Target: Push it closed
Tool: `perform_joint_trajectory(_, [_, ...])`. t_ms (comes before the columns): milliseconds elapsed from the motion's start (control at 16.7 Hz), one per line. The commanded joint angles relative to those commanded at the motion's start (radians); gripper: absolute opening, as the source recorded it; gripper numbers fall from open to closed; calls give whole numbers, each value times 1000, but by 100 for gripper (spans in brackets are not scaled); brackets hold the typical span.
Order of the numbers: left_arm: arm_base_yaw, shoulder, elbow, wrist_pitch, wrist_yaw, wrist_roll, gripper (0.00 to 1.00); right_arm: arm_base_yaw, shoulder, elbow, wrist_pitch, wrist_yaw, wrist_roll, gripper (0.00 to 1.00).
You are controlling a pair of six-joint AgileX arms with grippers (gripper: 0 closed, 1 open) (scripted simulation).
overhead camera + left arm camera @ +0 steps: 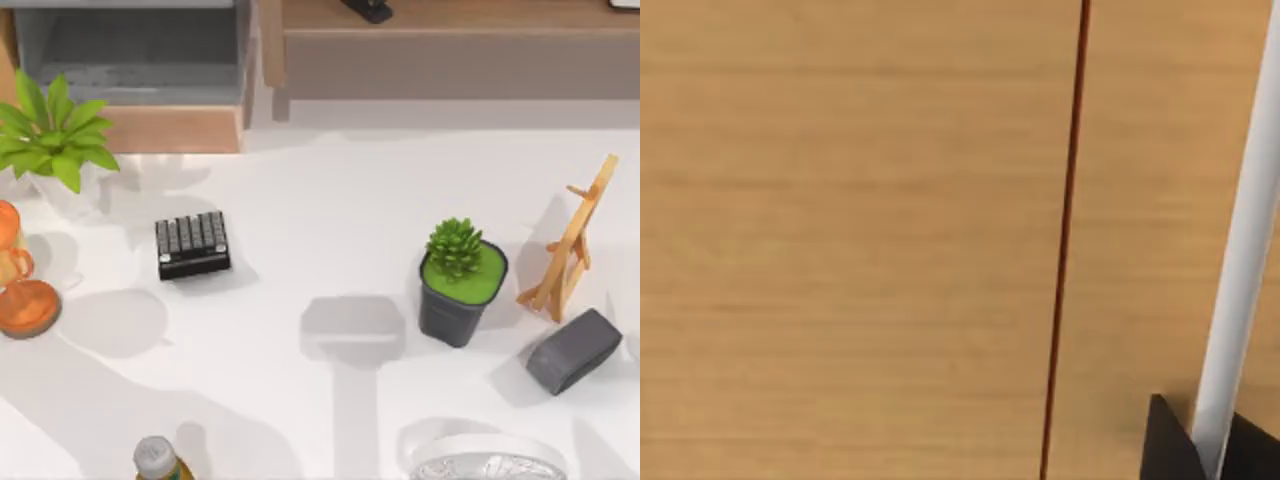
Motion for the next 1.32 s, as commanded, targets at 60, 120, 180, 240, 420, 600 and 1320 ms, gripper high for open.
perform_joint_trajectory(60, [0,0,0,0,0,0,0,0,0,0,0,0,0,100])
perform_joint_trajectory(120, [0,0,0,0,0,0,0,0,0,0,0,0,0,100])
perform_joint_trajectory(180, [0,0,0,0,0,0,0,0,0,0,0,0,0,100])
perform_joint_trajectory(240, [0,0,0,0,0,0,8,0,0,0,0,0,0,100])
perform_joint_trajectory(420, [0,0,0,0,0,0,30,0,0,0,0,0,0,100])
perform_joint_trajectory(600, [0,0,0,0,0,0,53,0,0,0,0,0,0,100])
perform_joint_trajectory(1320, [0,0,0,0,0,0,100,0,0,0,0,0,0,100])
